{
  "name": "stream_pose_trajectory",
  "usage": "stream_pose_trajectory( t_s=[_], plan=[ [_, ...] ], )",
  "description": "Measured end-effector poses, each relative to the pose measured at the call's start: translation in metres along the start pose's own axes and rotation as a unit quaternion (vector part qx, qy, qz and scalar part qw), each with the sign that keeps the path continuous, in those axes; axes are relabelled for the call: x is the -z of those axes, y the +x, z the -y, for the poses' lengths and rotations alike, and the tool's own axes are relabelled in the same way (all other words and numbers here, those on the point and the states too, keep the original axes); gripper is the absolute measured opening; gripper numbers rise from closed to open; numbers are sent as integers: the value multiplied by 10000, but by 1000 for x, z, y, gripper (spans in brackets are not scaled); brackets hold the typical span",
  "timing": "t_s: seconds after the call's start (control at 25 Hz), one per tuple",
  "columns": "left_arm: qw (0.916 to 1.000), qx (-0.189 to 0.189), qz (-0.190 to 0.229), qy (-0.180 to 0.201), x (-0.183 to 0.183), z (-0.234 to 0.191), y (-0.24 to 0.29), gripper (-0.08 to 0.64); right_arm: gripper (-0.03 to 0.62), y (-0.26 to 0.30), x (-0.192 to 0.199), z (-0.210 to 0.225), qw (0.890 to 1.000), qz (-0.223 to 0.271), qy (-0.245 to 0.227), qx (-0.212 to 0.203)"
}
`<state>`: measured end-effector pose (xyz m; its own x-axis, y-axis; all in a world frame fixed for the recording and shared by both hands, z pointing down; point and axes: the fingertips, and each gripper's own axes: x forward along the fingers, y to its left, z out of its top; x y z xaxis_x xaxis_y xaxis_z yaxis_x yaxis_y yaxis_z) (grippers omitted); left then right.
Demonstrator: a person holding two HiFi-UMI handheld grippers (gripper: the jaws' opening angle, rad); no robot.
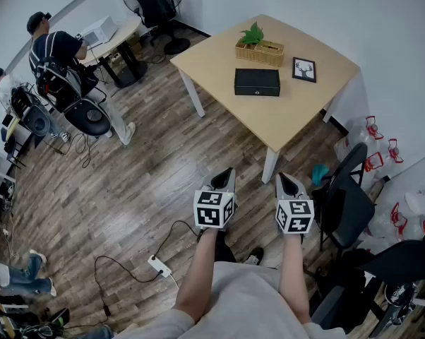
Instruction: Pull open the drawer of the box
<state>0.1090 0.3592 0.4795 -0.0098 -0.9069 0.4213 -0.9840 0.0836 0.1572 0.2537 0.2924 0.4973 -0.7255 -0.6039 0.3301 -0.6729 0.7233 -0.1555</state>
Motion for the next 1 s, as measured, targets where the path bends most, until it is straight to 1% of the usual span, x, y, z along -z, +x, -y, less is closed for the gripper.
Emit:
stream_pose_trajectory(
  t_s=[0.12, 0.2, 0.36, 0.52, 0.84, 0.92, 1.0],
  plan=[
    [9991, 29, 379, 163, -13, -4, 0, 54, 2, 6, 0, -2, 10000, -39, 52, 10],
    [9985, 36, 504, 189, -18, -7, 3, 54, 2, 12, 2, -1, 9999, -87, 80, 24],
    [9990, 35, 413, 136, -14, -20, 20, 54, 2, 29, 2, 2, 9998, -163, 92, 36],
    [9995, 101, 310, 56, -18, -42, 42, 54, -6, 53, -7, 4, 9998, -96, 175, 27],
    [9988, 372, 299, 74, -57, -98, 90, 54, -6, 109, -34, 8, 9991, -90, 234, 353],
    [9985, 467, 288, 72, -66, -111, 105, 54, -6, 125, -41, 4, 9989, -120, 333, 301],
    [9979, 589, 256, 72, -71, -121, 118, 54, -5, 138, -48, -2, 9979, -112, 612, 176]
  ],
)
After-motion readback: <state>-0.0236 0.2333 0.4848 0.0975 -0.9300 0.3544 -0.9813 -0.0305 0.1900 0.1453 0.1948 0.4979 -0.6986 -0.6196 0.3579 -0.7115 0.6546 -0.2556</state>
